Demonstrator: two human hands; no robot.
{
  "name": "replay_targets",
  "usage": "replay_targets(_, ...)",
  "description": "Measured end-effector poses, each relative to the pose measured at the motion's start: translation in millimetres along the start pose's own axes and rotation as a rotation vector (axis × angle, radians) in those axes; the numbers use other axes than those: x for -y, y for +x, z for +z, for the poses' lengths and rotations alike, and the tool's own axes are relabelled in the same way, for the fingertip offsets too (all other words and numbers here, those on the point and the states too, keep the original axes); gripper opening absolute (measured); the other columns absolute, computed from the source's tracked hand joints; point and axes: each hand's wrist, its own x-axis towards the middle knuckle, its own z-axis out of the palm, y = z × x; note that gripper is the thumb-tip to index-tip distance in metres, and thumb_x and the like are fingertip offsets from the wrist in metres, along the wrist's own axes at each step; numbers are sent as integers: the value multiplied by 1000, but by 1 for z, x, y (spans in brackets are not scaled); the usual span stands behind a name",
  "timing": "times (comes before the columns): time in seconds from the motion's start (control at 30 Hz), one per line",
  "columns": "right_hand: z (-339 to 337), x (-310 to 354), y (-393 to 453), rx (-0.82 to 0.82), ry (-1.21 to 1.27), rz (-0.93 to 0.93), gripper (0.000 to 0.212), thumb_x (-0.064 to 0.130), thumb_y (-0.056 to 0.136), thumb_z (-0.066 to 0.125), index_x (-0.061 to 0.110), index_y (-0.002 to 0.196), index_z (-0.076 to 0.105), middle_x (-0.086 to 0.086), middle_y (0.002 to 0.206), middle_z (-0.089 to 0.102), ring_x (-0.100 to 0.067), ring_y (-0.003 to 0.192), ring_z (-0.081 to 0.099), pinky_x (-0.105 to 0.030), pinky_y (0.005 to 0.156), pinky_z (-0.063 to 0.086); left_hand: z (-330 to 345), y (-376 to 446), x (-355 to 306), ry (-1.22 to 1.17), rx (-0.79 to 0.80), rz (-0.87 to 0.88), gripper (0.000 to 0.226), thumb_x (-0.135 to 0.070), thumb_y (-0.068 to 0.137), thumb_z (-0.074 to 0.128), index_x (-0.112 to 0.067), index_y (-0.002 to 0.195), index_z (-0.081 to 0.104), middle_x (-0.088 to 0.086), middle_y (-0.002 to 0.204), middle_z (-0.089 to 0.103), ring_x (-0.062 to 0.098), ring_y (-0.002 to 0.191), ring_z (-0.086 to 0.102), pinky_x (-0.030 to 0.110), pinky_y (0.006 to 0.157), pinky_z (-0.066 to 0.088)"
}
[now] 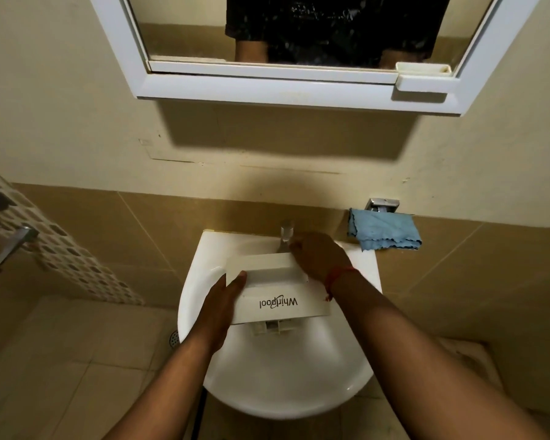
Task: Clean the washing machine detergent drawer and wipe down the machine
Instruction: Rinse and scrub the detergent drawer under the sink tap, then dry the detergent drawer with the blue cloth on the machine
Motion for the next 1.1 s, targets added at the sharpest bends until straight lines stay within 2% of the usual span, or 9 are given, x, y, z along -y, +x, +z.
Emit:
replay_targets(0.17, -35, -29, -23, -511, -163, -66, 22, 21, 88, 58, 9, 105, 64, -12, 107, 65, -32, 98, 61, -41, 82, 52, -5, 4, -4, -20, -6, -8, 23, -48, 94, 57, -39, 114, 59, -21, 105, 72, 0, 96, 68, 22, 77, 48)
replay_targets(0.3, -59, -77, -18, -171, -500, 222, 89, 63, 78, 61, 11, 144, 33, -15, 150, 34, -35, 138, 31, -45, 112, 28, -12, 9, -4, -47, -14, -34, 33, -50, 91, 61, -38, 122, 54, -20, 114, 68, 2, 105, 63, 23, 82, 46)
replay_targets(0.37, -56, -91, -16, -24, -608, 285, 102, 68, 79, 59, 13, 152, 14, -13, 160, 13, -34, 146, 16, -49, 117, 20, -14, 9, -6, -35, 2, -40, 21, -50, 91, 61, -41, 109, 57, -26, 102, 70, -6, 95, 66, 19, 77, 47)
replay_targets(0.5, -38, -94, -13, -89, -712, 278, 66, 33, 98, 47, 11, 151, 16, -17, 160, 11, -38, 145, 18, -52, 115, 27, -18, 8, -11, -8, 61, -21, 2, -43, 95, 58, -43, 93, 58, -35, 84, 69, -15, 77, 65, 5, 57, 47)
replay_targets(0.6, -36, -89, -17, -124, -769, 248, 51, 17, 100, 41, 11, 148, 26, -16, 156, 26, -35, 139, 34, -47, 109, 37, -21, 9, -13, -1, 94, -22, 10, -44, 95, 59, -43, 97, 69, -20, 99, 74, -2, 87, 70, 15, 66, 52)
replay_targets(0.73, -47, -85, -30, -202, -757, 114, 25, 12, 90, 52, 22, 112, 52, -6, 114, 63, -30, 86, 65, -35, 66, 54, -28, 12, -15, -8, 148, -19, 24, -42, 96, 59, -61, 83, 69, -21, 95, 74, 1, 85, 71, 13, 60, 53)
replay_targets(0.83, -56, -87, -37, -201, -808, 57, 25, 15, 85, 55, 28, 106, 60, -1, 100, 68, -29, 79, 66, -30, 59, 48, -30, 12, -15, -21, 141, -10, 22, -41, 96, 59, -58, 87, 70, -19, 95, 74, 2, 85, 72, 12, 59, 52)
replay_targets(0.97, -66, -76, -40, -477, -202, 177, 23, 19, 87, 56, 27, 105, 67, -4, 95, 71, -28, 83, 65, -35, 69, 53, -31, 8, -14, -51, 133, -5, 26, -40, 94, 61, -61, 79, 68, -26, 87, 73, -3, 78, 71, 10, 55, 51)
replay_targets(1.1, -68, -49, -48, -672, 1113, 358, 25, 11, 89, 49, 17, 104, 68, -6, 99, 71, -24, 92, 68, -41, 85, 56, -32, 1, -14, -70, 98, 10, 5, -45, 90, 64, -45, 88, 69, -28, 86, 72, -5, 77, 70, 12, 57, 52)
